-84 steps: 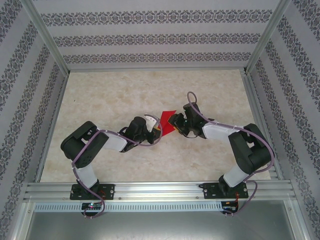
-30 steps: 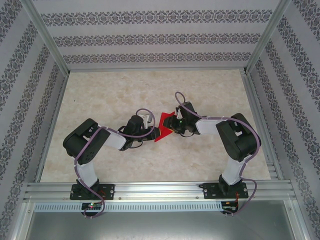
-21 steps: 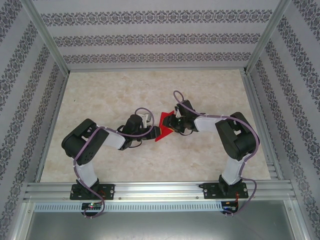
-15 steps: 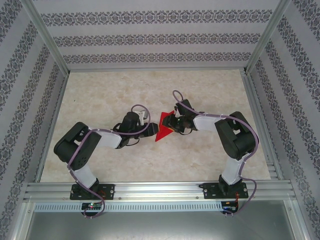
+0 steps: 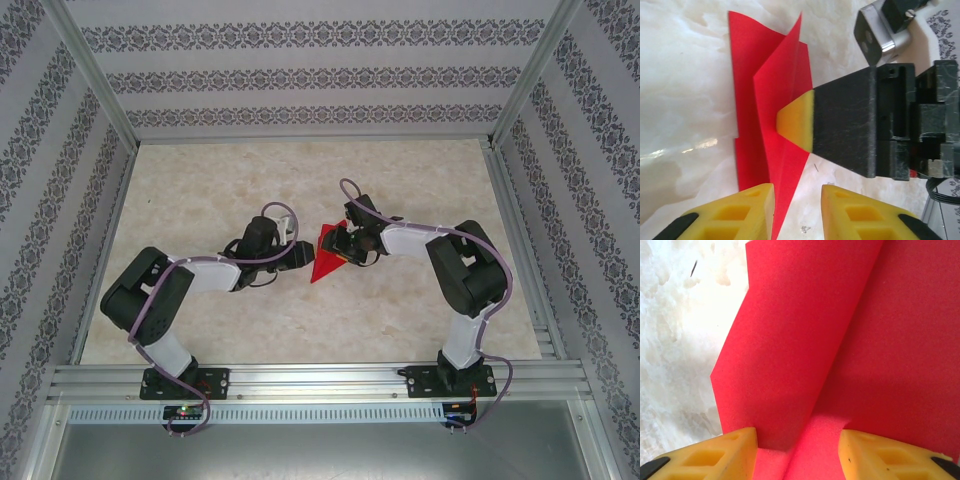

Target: Fold a paper plane with a square sheet of paper (pick it up from the middle)

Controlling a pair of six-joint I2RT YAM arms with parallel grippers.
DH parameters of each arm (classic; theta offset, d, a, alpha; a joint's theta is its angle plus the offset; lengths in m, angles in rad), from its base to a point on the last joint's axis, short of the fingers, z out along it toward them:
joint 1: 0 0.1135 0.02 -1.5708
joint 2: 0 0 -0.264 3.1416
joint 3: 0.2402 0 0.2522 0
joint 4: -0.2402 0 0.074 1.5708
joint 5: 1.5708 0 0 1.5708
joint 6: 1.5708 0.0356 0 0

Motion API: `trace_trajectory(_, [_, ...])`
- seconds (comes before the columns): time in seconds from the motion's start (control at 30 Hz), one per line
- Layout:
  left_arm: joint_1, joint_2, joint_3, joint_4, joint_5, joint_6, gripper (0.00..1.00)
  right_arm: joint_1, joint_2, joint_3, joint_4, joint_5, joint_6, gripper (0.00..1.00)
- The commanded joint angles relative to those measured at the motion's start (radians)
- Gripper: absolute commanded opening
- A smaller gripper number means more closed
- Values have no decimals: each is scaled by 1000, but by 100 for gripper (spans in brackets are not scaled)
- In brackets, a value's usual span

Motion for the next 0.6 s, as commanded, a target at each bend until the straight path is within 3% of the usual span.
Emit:
trace_trajectory(0.0, [11, 25, 41, -20, 57, 7, 27, 4, 100, -34, -142, 161, 0, 46])
trace_trajectory(0.57, [-8, 127, 116, -79, 138, 24, 15, 1, 170, 1, -188, 139, 71, 45])
